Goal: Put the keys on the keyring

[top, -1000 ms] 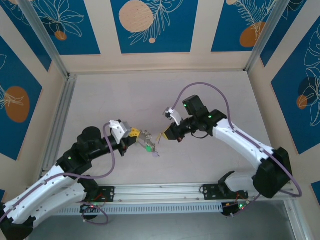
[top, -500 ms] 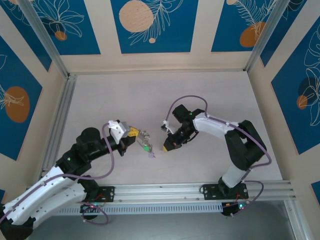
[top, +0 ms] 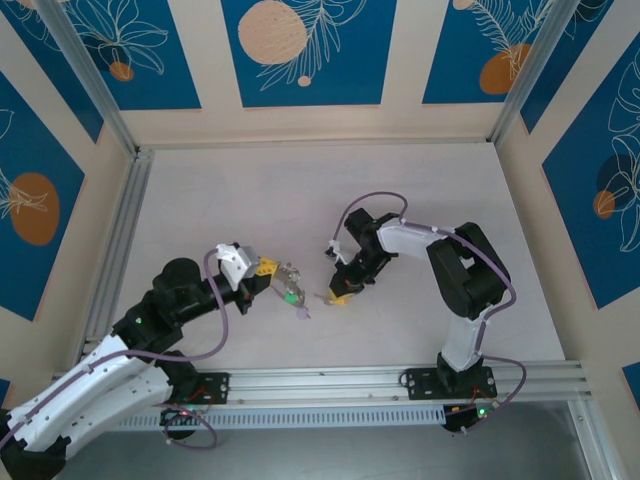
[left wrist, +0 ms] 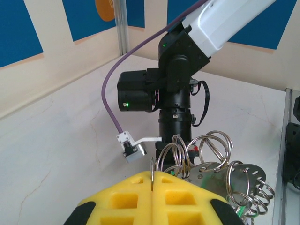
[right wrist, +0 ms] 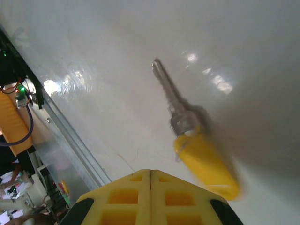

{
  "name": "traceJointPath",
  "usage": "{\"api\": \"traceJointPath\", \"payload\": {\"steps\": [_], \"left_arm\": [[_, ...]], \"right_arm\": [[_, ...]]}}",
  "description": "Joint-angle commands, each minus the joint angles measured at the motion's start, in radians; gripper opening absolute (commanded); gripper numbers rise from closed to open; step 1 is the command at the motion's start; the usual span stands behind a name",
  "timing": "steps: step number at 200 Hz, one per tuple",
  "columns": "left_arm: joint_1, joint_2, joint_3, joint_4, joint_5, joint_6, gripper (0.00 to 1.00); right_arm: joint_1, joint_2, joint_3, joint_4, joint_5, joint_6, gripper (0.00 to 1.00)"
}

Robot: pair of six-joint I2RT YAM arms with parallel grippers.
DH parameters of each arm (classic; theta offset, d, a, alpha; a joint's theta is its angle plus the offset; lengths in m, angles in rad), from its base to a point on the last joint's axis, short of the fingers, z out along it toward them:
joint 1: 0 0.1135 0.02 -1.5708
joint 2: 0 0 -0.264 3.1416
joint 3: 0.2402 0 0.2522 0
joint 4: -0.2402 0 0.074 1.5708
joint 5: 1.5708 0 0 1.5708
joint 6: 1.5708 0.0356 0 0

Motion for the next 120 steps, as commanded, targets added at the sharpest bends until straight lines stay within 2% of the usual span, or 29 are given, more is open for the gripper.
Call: {"api": "traceJointPath", "payload": {"steps": [1,26,55,84,120], "left_arm": [[-0.009,-0.006,0.002,0.072,0.022,-0.011,0.0],[-0.008,-0.01,0.002,0.073,0.029,-0.014,0.0],[-0.008,-0.027,-0.001,0.071,0.028,-0.021,0.0],[-0.008,-0.02,-0.01,0.1,0.042,-0.03,0.0],[-0.008,0.0,-0.003,0.093,0.049,-0.028,0.0]], "right_arm": [[-0.007,0.004,0.035,-0.022,0.048,0.006,0.13],[-0.007,-0.024,0.045,-0.029,0.09,0.013,0.21],[0.039,-0.152,-0.034,-0.014,0.134,0.032,0.29],[0.084,-0.287,-0.22,0.122,0.172,0.127,0.38],[0.085,-0.313,-0.342,0.315,0.125,0.285,0.39]]}}
